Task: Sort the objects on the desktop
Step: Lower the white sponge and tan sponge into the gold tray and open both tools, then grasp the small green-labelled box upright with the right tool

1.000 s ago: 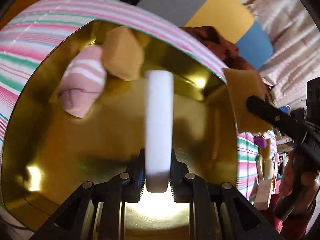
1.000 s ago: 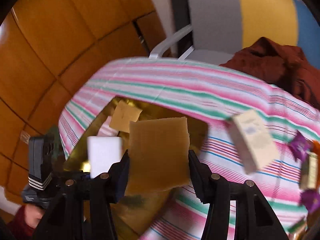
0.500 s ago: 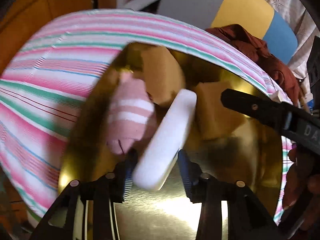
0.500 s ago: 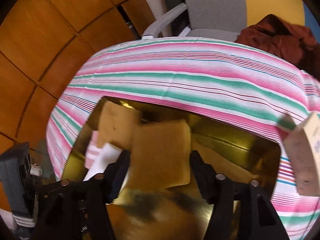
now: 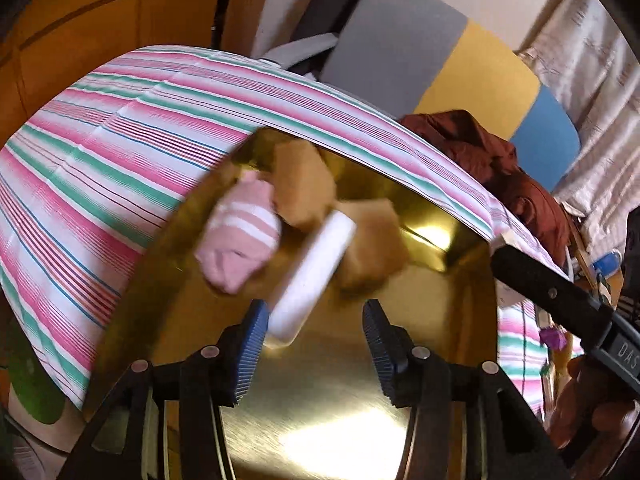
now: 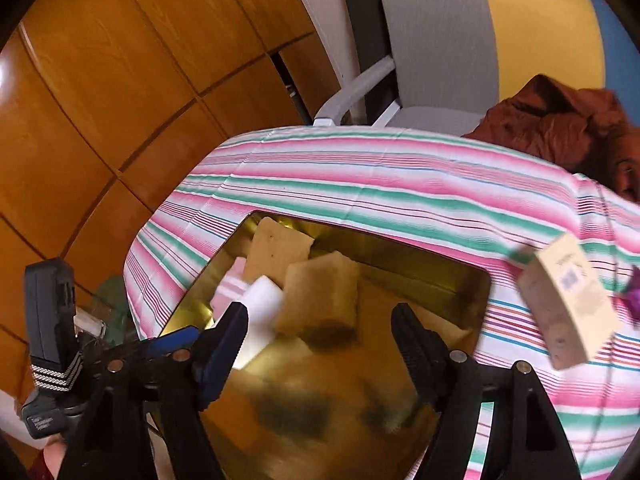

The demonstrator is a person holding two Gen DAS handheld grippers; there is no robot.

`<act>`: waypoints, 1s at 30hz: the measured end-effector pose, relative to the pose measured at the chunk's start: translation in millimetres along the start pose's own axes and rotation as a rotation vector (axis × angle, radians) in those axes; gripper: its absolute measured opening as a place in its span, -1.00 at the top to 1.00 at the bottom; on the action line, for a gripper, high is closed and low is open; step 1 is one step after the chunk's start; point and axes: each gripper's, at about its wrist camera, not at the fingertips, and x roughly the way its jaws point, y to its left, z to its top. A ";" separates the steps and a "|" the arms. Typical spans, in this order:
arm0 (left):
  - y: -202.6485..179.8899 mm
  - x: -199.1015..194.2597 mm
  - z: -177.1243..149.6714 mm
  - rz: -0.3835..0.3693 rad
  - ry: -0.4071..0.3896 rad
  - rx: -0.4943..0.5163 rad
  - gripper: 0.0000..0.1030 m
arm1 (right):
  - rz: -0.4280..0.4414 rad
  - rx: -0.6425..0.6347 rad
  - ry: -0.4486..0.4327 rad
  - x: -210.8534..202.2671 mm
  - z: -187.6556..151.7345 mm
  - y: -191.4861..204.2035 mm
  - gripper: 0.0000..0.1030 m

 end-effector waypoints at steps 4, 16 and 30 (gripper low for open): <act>-19.2 -4.9 -19.8 -0.042 0.022 0.020 0.03 | -0.013 -0.002 -0.006 -21.1 -11.7 -13.6 -0.45; -62.1 -15.1 -70.1 -0.148 0.056 0.061 0.03 | -0.132 0.058 0.000 -80.6 -56.6 -96.3 -0.51; -129.2 -11.1 -92.1 -0.165 0.070 0.207 0.03 | -0.431 0.027 0.059 -107.2 -66.4 -201.7 -0.50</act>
